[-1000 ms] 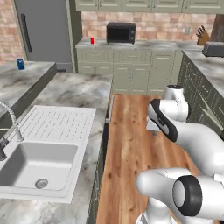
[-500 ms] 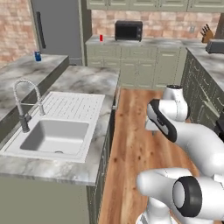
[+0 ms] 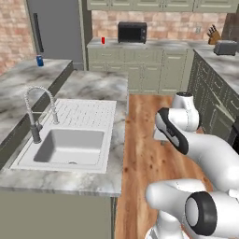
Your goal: Four empty soda cans are scattered around the kitchen. Gather all the cans and cluster them next to the stove for recycling.
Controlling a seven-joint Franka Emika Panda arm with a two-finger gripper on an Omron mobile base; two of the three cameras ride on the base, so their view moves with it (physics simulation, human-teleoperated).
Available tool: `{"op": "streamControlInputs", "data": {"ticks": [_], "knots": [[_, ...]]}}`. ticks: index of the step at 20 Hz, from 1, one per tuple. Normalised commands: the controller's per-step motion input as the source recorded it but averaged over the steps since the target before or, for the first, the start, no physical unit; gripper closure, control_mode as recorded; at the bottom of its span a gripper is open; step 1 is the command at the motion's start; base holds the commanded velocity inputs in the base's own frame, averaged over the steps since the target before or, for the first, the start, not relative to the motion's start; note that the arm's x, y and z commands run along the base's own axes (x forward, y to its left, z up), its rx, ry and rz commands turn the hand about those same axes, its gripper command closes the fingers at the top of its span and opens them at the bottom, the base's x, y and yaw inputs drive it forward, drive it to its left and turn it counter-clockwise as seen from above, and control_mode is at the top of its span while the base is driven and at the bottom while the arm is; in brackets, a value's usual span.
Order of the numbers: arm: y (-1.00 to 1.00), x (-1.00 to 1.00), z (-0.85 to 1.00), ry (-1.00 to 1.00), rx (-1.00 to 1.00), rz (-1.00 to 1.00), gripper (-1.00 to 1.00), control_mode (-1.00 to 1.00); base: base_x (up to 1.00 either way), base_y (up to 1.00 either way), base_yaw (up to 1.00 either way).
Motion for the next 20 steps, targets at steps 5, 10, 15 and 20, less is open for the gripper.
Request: {"op": "streamControlInputs", "data": {"ticks": [5,10,15,20], "knots": [[0.00,0.00,0.00,0.00,0.00,0.00,-1.00,1.00,0.12,0.65,-0.24],[0.00,0.00,0.00,0.00,0.00,0.00,-1.00,1.00,-0.07,0.46,-0.30],[0.00,0.00,0.00,0.00,0.00,0.00,-1.00,1.00,-0.70,0.19,-0.31],[0.00,0.00,0.00,0.00,0.00,0.00,-1.00,1.00,-0.58,0.34,-0.27]]}}
